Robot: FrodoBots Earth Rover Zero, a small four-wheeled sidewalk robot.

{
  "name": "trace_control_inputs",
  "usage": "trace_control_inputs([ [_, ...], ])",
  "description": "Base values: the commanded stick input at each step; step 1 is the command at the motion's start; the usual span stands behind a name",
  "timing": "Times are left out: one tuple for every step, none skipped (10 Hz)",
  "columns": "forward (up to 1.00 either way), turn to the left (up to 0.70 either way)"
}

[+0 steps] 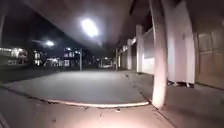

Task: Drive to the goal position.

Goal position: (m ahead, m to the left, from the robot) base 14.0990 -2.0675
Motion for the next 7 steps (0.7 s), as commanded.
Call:
trace_control_inputs([
  [1.0,0.02],
  [1.0,0.02],
  [1.0,0.02],
  [1.0,0.02],
  [1.0,0.02],
  [1.0,0.02],
  [1.0,0.02],
])
